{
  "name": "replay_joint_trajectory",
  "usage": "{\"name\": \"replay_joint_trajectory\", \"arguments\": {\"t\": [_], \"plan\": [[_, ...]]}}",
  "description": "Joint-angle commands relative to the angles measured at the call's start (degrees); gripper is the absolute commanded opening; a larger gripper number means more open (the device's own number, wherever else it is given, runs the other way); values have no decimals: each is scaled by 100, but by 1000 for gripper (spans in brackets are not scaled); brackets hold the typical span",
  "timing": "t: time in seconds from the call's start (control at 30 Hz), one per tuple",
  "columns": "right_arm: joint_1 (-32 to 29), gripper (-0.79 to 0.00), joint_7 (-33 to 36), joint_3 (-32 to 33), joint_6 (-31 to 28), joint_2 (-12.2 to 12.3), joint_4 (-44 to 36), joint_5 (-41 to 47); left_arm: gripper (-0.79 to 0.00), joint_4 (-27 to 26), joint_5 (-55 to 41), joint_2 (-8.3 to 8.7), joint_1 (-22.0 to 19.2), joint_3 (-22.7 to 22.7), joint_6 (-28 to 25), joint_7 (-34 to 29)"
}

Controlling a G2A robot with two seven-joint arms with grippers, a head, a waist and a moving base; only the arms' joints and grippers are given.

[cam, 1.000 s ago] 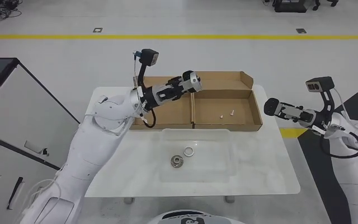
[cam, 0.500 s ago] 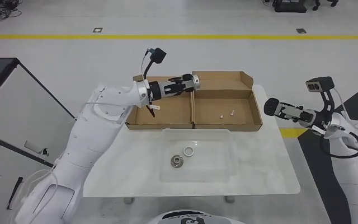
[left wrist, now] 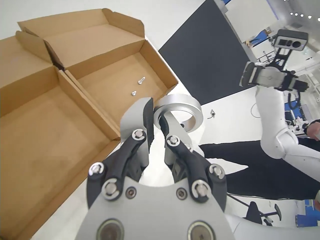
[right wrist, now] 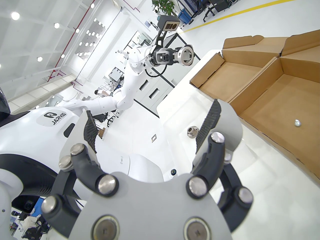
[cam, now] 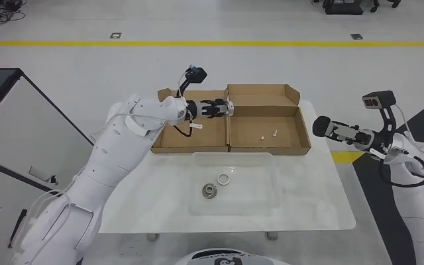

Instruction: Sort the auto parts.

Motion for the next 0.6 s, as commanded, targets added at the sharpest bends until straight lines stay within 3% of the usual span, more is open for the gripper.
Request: {"name": "replay_joint_trajectory", "arguments": {"t": [0.0, 0.23, 0.57], "plan": [[0, 0, 0, 0, 0, 0, 0, 0, -785, 174, 198, -30, -127, 126, 31, -83], [0, 0, 0, 0, 0, 0, 0, 0, -785, 826, 766, -175, -571, 560, -127, -172], [0, 0, 0, 0, 0, 0, 0, 0, -785, 2096, 1204, -582, -1155, 1350, -237, -156]]}}
